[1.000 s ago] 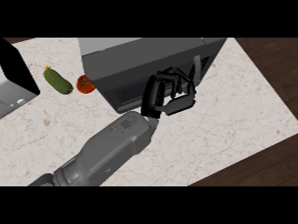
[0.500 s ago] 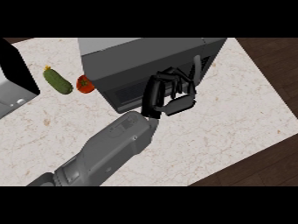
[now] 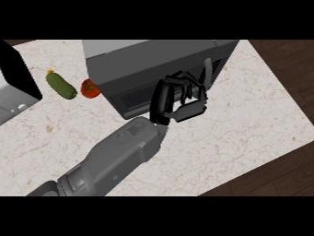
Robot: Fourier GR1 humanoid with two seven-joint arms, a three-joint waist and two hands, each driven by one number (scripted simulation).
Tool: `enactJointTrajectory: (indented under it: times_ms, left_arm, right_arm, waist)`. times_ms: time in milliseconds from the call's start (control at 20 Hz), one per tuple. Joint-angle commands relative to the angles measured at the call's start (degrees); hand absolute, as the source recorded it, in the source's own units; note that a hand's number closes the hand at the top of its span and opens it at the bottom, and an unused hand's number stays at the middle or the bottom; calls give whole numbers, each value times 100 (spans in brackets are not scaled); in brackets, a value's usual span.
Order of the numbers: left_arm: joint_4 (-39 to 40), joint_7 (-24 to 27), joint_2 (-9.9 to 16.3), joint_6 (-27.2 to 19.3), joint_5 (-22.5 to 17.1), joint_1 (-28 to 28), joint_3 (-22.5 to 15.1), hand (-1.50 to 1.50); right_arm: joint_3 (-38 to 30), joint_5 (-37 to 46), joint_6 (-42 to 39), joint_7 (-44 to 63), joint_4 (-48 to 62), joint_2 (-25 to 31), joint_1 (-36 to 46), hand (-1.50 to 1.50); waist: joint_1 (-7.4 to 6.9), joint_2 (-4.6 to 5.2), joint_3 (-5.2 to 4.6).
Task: Pick up the milk, place it into the microwave and close the microwave
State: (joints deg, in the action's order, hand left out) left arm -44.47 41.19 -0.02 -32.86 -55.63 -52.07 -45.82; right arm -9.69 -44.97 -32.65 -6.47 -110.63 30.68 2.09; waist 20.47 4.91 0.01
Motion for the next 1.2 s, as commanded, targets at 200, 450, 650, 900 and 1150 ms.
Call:
enactJointTrajectory:
  times_ms: [200,450,650,900,1150]
  left_arm:
    - [476,-117,2,95,-280,-420,197,150]
    - [571,-41,2,65,-335,-432,144,150]
    - [594,24,2,115,-372,-422,60,150]
    - [882,-122,2,17,-213,-590,-249,150]
    - [1096,-290,2,-273,-347,-414,-375,150]
  right_arm:
    - [-17,-293,-71,149,-14,161,14,-150]
    - [-62,-385,-149,175,-24,253,26,-150]
    - [-120,-499,-212,224,7,383,104,-150]
    - [-51,-774,-351,205,-13,362,86,-150]
    - [17,-997,-476,289,-54,470,97,-150]
  waist:
    - [108,80,-9]
    - [101,73,1]
    - [45,90,-3]
    - [76,53,33]
    - [-57,53,20]
